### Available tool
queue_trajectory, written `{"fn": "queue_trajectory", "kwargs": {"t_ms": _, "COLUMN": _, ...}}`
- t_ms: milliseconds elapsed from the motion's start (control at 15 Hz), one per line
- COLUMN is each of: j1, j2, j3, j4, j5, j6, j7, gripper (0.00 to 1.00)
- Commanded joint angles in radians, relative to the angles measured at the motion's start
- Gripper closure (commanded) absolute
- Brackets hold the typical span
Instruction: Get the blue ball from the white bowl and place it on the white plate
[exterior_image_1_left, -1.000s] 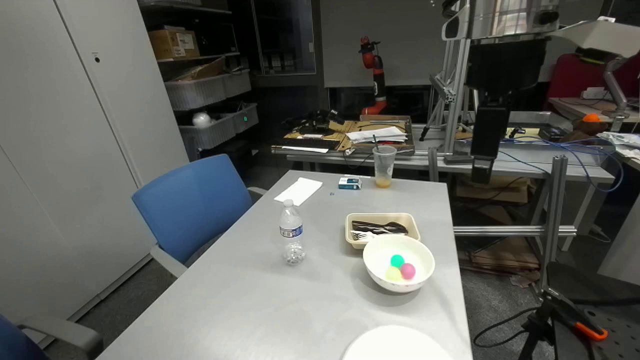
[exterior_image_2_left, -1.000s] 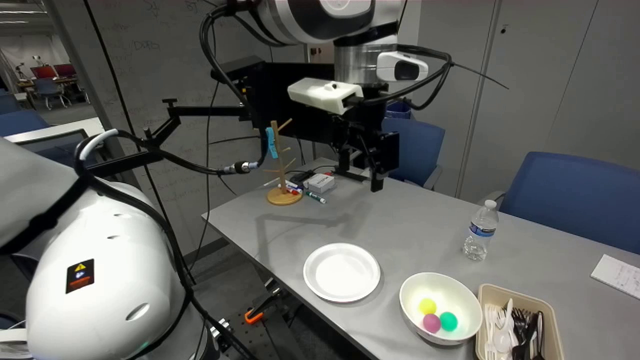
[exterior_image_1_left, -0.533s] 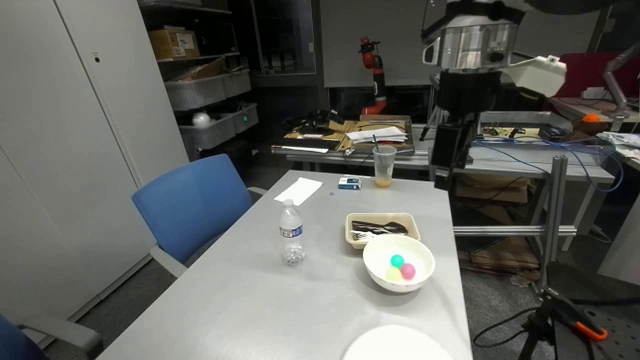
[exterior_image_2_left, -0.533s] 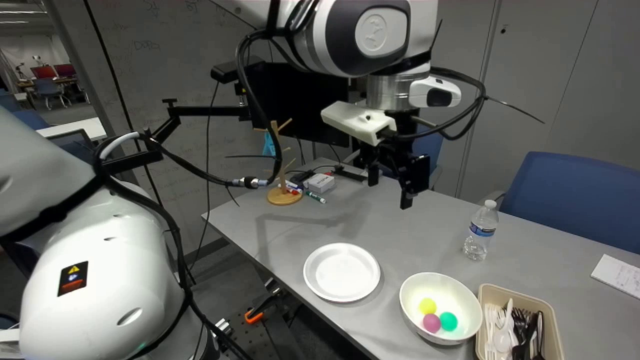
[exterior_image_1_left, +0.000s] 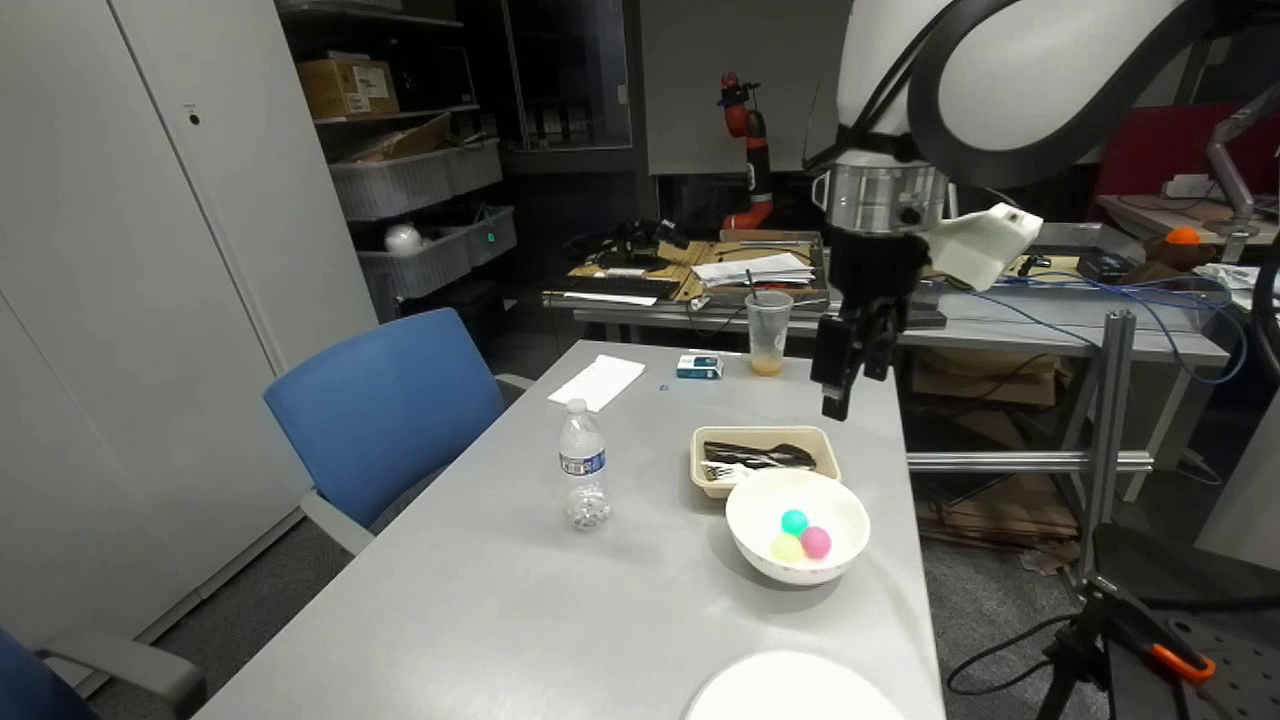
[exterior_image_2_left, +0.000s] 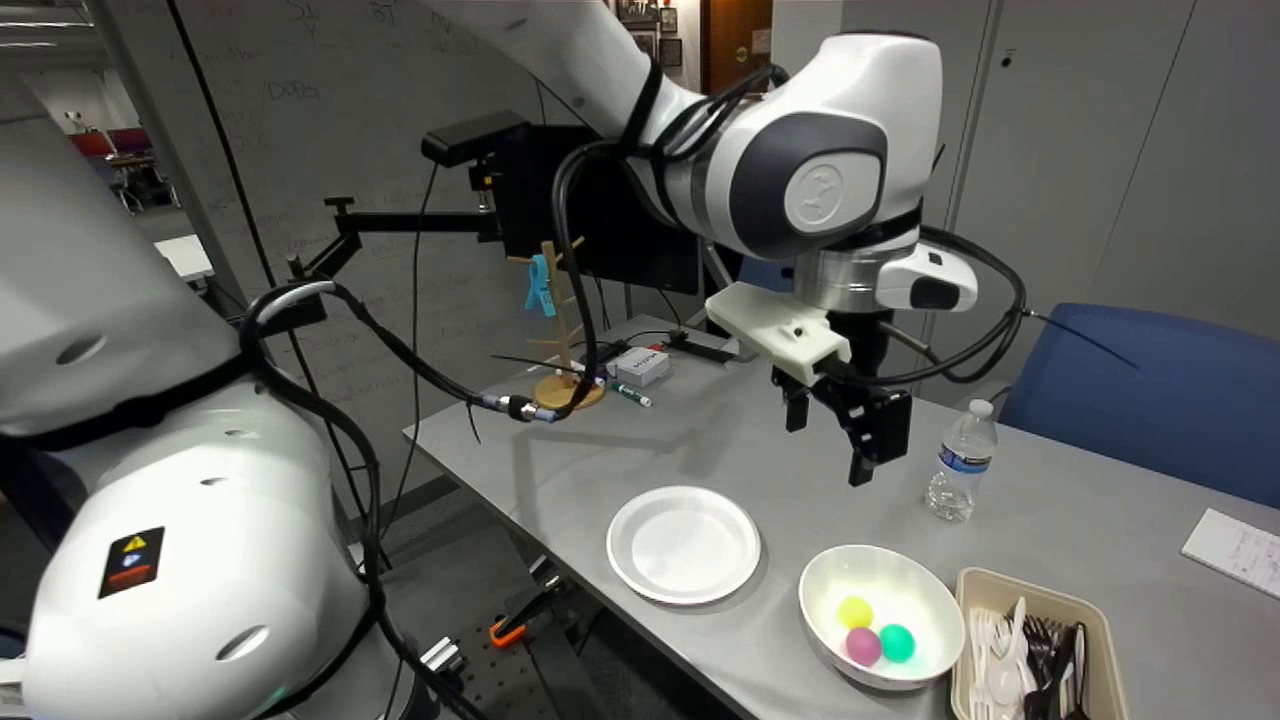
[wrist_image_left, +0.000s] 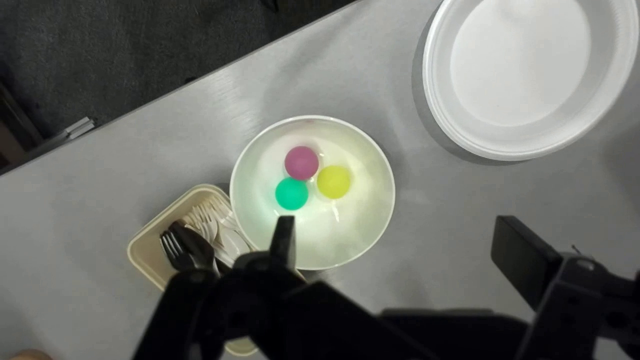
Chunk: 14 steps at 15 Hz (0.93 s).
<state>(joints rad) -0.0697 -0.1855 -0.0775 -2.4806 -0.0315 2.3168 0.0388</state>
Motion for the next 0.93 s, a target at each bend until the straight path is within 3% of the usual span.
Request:
{"fn": "queue_trajectory", "kwargs": {"t_ms": 0, "j1": -0.005, "j2": 0.022, "j3": 0.003, "j4": 0.006, "j5": 0.001, "j6": 0.004, "j7": 0.0, "gripper": 0.0}}
{"fn": "queue_trajectory", "kwargs": {"t_ms": 400, "j1": -0.006, "j2": 0.053, "j3": 0.002, "j4": 0.026, "j5": 0.001, "j6": 0.007, "j7": 0.002, "gripper": 0.0}}
{"fn": "queue_trajectory", "kwargs": {"t_ms": 867, "j1": -0.012, "j2": 0.236, "j3": -0.01, "j4": 0.09, "j5": 0.072, "j6": 0.063, "j7": 0.026, "gripper": 0.0}}
